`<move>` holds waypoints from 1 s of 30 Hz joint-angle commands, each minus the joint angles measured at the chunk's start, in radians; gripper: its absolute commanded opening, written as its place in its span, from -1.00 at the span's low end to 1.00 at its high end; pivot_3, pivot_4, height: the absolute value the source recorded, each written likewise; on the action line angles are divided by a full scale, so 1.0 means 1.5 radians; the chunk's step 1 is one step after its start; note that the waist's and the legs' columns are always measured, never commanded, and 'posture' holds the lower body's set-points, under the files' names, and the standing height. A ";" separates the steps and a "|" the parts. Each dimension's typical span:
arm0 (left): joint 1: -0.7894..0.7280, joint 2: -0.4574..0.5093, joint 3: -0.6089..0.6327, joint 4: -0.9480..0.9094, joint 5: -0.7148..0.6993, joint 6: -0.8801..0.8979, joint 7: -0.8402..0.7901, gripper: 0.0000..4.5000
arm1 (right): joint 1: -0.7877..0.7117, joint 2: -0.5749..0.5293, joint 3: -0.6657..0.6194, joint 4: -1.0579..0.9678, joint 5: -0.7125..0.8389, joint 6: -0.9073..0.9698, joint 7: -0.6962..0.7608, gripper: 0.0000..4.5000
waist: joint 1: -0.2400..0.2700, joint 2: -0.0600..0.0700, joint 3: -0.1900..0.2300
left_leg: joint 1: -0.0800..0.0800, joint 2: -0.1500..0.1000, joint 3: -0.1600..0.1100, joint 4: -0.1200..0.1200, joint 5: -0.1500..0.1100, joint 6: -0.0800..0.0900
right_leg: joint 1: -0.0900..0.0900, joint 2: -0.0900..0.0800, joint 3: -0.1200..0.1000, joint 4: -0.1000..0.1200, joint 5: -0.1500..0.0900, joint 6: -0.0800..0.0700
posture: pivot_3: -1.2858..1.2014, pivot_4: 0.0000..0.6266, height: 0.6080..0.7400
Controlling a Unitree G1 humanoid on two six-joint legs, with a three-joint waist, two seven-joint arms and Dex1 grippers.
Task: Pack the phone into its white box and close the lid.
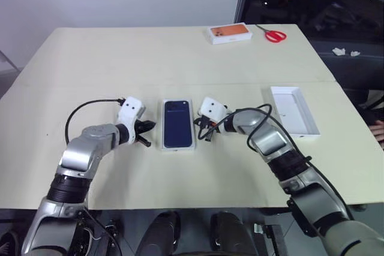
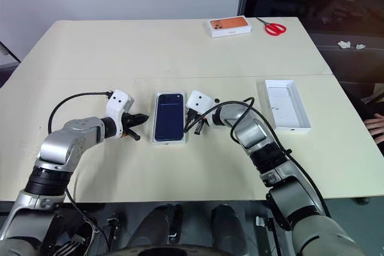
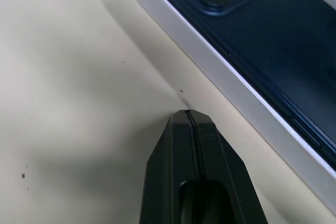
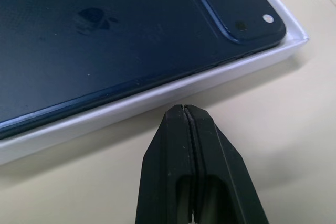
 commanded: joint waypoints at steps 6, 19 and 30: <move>-0.031 -0.095 -0.102 0.068 0.029 0.031 -0.031 -1.00 | -0.003 -0.017 0.000 -0.025 -0.014 -0.004 0.009 -0.98 | 0.015 0.002 -0.001 | 0.001 -0.001 0.000 0.000 0.000 0.000 | 0.002 0.000 -0.001 -0.001 0.000 0.000 | 0.03 -0.52 1.00; -0.184 -0.256 -0.128 0.301 0.116 -0.094 -0.076 -1.00 | 0.017 -0.145 -0.029 0.046 -0.049 -0.059 0.038 -0.98 | 0.045 0.004 -0.003 | 0.010 -0.003 -0.002 0.001 -0.002 0.004 | 0.014 -0.001 -0.005 -0.008 -0.001 0.001 | 0.03 -0.52 1.00; -0.212 -0.326 -0.122 0.356 0.143 -0.130 -0.093 -1.00 | 0.037 -0.221 -0.055 0.050 -0.054 -0.085 0.073 -0.98 | 0.050 0.004 -0.003 | 0.009 -0.003 -0.002 0.001 -0.003 0.005 | 0.015 -0.002 -0.005 -0.011 0.000 0.002 | 0.03 -0.52 1.00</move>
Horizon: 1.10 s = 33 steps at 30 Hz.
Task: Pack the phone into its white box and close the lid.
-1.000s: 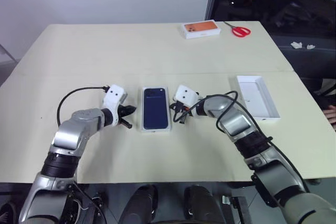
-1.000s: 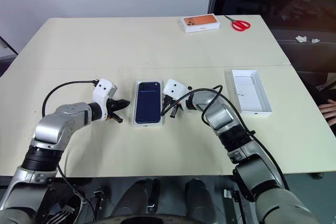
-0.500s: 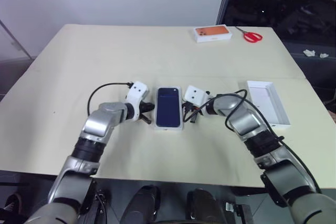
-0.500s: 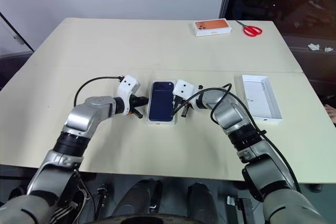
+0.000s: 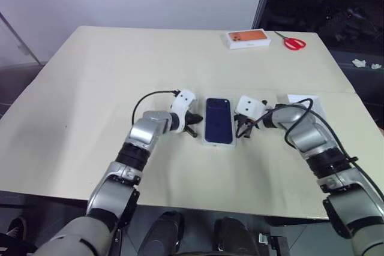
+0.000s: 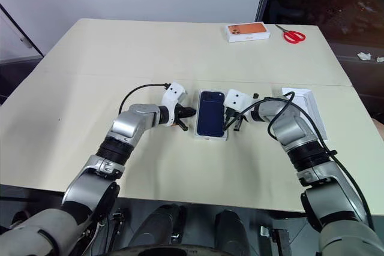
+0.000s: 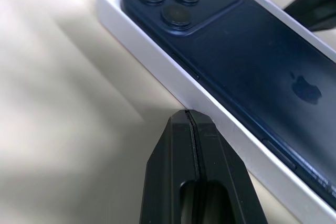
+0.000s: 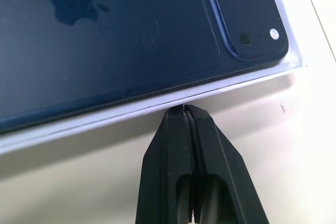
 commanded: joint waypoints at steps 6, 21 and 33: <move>0.005 -0.045 -0.036 0.043 0.019 -0.009 -0.011 -1.00 | 0.020 -0.041 -0.008 0.006 -0.017 0.004 0.025 -0.98 | -0.001 0.000 0.000 | 0.000 0.000 0.000 0.000 0.000 0.000 | 0.000 0.000 0.000 0.000 0.000 0.000 | 0.03 -0.52 1.00; 0.031 0.076 0.088 0.008 -0.035 -0.069 -0.050 -0.89 | -0.009 -0.083 -0.088 -0.077 0.034 0.126 0.054 -0.15 | -0.033 -0.001 0.001 | -0.009 0.003 0.001 0.000 0.002 -0.004 | -0.009 0.001 0.001 0.002 0.001 0.000 | 0.03 -0.52 1.00; 0.131 0.184 0.159 -0.194 -0.157 -0.112 -0.183 0.98 | -0.046 -0.098 -0.175 -0.129 0.126 0.467 0.011 1.00 | -0.051 -0.001 0.004 | -0.012 0.004 0.002 -0.001 0.003 -0.004 | -0.015 0.001 0.004 0.009 0.001 0.000 | 0.03 -0.52 1.00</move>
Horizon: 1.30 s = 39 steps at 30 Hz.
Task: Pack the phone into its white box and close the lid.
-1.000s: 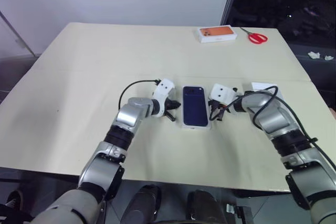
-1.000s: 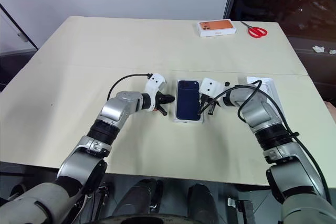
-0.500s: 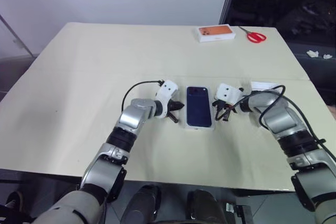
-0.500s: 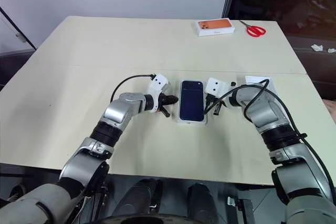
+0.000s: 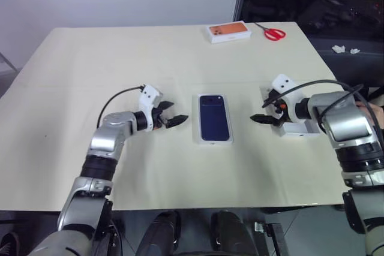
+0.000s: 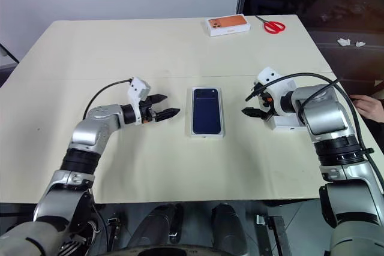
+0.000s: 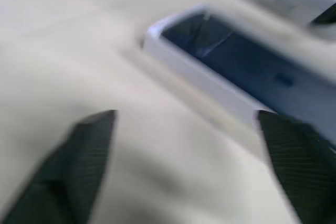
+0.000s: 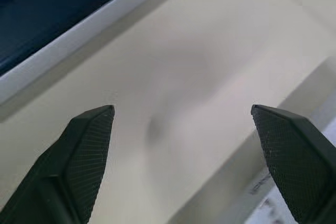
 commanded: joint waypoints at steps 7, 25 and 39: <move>0.061 0.027 0.054 -0.101 -0.075 -0.004 -0.012 0.98 | -0.043 -0.049 -0.031 -0.108 0.031 0.318 -0.093 1.00 | 0.000 0.000 0.000 | 0.000 0.000 0.000 0.000 0.000 0.001 | 0.000 0.000 0.000 0.000 0.000 0.000 | 0.03 -0.52 1.00; 0.079 -0.031 0.054 -0.139 -0.093 -0.015 0.073 0.98 | -0.148 -0.001 0.013 0.014 0.162 0.479 -0.258 1.00 | -0.001 0.000 0.000 | 0.000 0.000 0.001 0.000 0.000 0.001 | -0.001 0.000 0.001 0.000 0.000 0.000 | 0.03 -0.52 1.00; 0.100 -0.042 0.055 -0.177 -0.113 -0.006 0.112 0.98 | -0.205 0.022 0.017 0.137 0.264 0.479 -0.392 1.00 | 0.000 0.000 0.000 | 0.000 0.000 0.002 0.000 0.000 0.001 | -0.001 0.000 0.001 0.000 0.000 0.000 | 0.03 -0.52 1.00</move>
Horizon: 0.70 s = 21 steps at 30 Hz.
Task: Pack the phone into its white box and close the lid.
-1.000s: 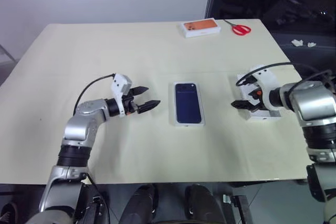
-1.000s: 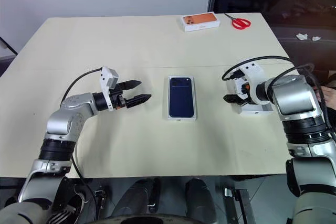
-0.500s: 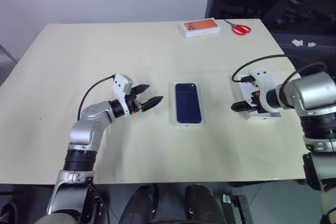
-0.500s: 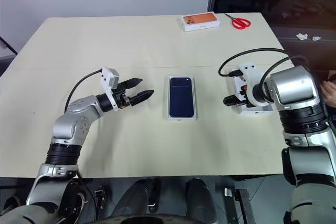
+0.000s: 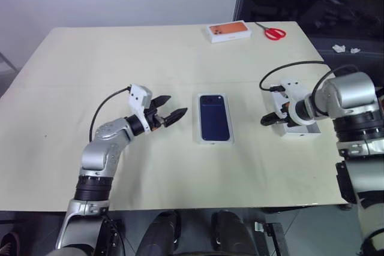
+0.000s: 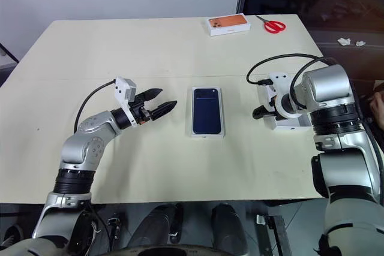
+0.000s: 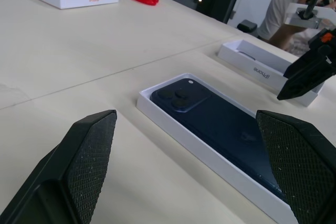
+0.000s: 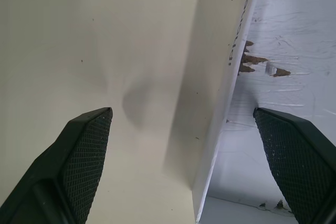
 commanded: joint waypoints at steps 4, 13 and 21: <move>0.001 -0.002 0.009 -0.037 -0.017 -0.005 0.012 1.00 | -0.016 0.000 -0.018 0.011 0.029 0.004 -0.055 0.77 | 0.000 0.000 0.000 | 0.000 0.000 0.000 0.000 0.000 0.000 | 0.000 0.000 0.000 0.000 0.000 0.000 | 0.03 -0.52 1.00; -0.008 0.000 0.010 -0.040 -0.025 -0.001 0.021 1.00 | 0.003 0.012 -0.044 0.005 0.031 0.004 -0.116 -0.98 | -0.001 0.000 0.000 | 0.000 0.000 0.000 0.000 0.000 0.000 | 0.000 0.000 0.000 0.000 0.000 0.000 | 0.03 -0.52 1.00; -0.012 0.014 0.019 -0.034 -0.033 0.000 0.017 1.00 | 0.010 0.075 -0.141 -0.078 0.042 -0.001 -0.112 -0.98 | -0.002 0.000 0.000 | 0.000 0.000 0.000 0.000 0.000 0.000 | 0.000 0.001 0.000 0.001 0.000 0.000 | 0.03 -0.52 1.00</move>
